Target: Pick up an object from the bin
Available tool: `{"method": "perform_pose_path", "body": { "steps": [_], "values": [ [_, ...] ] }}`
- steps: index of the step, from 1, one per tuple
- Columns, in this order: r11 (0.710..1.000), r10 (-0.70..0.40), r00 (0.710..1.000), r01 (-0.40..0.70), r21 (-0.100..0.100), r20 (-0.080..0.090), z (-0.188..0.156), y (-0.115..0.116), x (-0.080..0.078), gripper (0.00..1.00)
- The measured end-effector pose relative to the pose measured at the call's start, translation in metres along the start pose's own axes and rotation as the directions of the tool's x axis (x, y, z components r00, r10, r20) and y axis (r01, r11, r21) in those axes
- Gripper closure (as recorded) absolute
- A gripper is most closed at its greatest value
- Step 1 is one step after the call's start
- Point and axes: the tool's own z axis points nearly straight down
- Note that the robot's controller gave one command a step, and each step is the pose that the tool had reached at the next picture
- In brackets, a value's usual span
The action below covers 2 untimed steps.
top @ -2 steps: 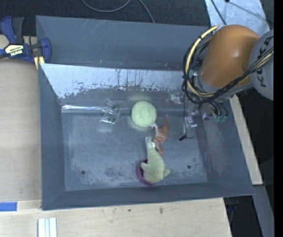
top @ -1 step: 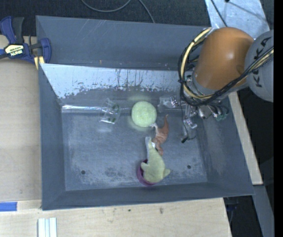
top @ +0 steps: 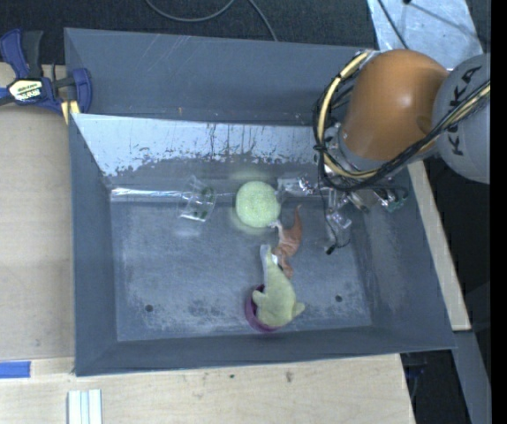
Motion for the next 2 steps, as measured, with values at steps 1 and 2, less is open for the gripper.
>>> {"method": "perform_pose_path", "body": {
  "steps": [1,2],
  "values": [
    [0.957,-0.290,0.957,0.290,0.002,0.001,0.058,-0.001,-0.007,0.00],
    [0.927,-0.375,0.927,0.375,0.003,0.003,0.070,-0.005,-0.007,1.00]
  ]
}}
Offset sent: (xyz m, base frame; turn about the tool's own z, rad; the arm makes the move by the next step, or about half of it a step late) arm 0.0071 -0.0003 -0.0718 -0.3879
